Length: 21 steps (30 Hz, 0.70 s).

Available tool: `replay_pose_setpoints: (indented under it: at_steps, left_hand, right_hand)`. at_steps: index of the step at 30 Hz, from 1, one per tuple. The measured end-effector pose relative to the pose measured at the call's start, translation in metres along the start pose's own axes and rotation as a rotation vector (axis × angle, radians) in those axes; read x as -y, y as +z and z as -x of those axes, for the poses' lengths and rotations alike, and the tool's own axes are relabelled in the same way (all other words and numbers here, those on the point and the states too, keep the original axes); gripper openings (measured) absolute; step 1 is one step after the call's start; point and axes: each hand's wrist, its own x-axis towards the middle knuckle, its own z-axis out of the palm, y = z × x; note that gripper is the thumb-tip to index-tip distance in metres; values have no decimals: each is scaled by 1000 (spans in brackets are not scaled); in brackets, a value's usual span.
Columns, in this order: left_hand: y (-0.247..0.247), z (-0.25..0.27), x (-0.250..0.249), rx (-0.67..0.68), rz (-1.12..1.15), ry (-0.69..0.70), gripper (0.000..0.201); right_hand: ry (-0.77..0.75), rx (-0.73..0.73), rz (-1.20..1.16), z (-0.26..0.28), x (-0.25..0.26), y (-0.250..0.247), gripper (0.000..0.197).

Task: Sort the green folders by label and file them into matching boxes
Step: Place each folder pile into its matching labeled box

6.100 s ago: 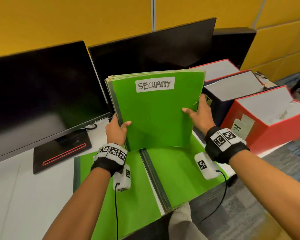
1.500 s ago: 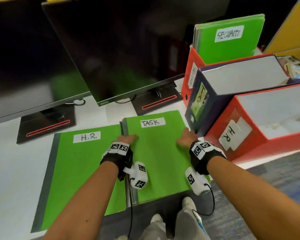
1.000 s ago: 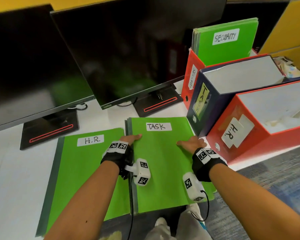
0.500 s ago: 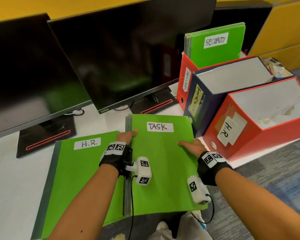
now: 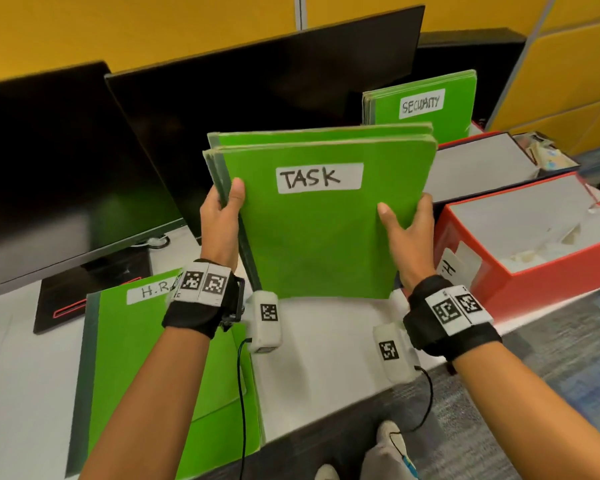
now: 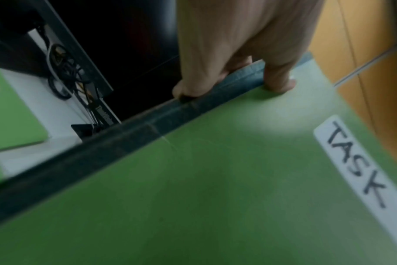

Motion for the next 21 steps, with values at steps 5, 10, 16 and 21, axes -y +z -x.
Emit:
replay_pose_setpoints:
  at_steps: [5, 10, 16, 21]
  left_hand:
    - [9, 1, -2, -52, 59, 10, 24]
    - [11, -9, -6, -183, -30, 80, 36]
    - [10, -5, -3, -124, -104, 115, 22]
    - [-10, 10, 52, 19, -381, -17, 69]
  right_hand:
    - [-167, -31, -41, 6, 16, 2, 57]
    - [-295, -37, 85, -3, 23, 7, 47]
    - [-212, 17, 32, -4, 9, 5, 58]
    - [95, 138, 267, 9, -38, -3, 66]
